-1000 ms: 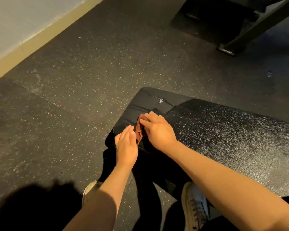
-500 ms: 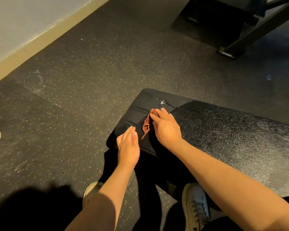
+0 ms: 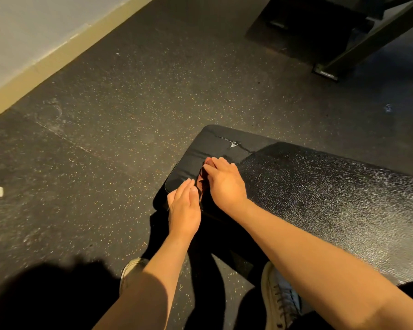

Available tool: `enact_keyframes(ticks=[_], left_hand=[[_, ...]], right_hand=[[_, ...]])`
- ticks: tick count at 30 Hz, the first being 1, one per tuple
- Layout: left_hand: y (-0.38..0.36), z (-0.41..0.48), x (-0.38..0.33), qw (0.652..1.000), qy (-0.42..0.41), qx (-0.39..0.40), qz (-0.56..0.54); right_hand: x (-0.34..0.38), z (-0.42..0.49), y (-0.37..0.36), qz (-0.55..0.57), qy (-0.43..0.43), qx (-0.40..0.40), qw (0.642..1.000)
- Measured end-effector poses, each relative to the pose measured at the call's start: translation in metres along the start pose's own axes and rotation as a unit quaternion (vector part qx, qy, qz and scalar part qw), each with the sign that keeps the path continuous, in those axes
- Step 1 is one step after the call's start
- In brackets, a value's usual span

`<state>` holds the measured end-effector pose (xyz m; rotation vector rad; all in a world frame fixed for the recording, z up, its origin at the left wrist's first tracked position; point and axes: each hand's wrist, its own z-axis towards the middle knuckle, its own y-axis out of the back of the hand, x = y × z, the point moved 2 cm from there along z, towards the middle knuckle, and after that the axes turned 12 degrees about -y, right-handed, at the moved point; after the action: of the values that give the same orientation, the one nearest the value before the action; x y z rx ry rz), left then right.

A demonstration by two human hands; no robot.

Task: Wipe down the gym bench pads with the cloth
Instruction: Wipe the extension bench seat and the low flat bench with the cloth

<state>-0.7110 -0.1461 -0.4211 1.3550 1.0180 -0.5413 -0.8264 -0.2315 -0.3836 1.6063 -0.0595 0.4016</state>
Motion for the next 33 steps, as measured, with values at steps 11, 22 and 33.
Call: enact_keyframes(ticks=[11,22,33], left_hand=[[-0.003,0.0,-0.008,1.0,0.002,0.002,0.005],[-0.005,0.003,-0.009,0.997,0.039,-0.04,-0.053],[-0.009,0.01,-0.023,0.987,-0.163,0.007,0.008]], right_hand=[[-0.016,0.002,0.0,0.016,0.048,-0.009,0.999],[0.011,-0.045,-0.013,0.102,0.085,0.017,0.991],[-0.003,-0.01,0.013,0.295,-0.13,0.136,0.937]])
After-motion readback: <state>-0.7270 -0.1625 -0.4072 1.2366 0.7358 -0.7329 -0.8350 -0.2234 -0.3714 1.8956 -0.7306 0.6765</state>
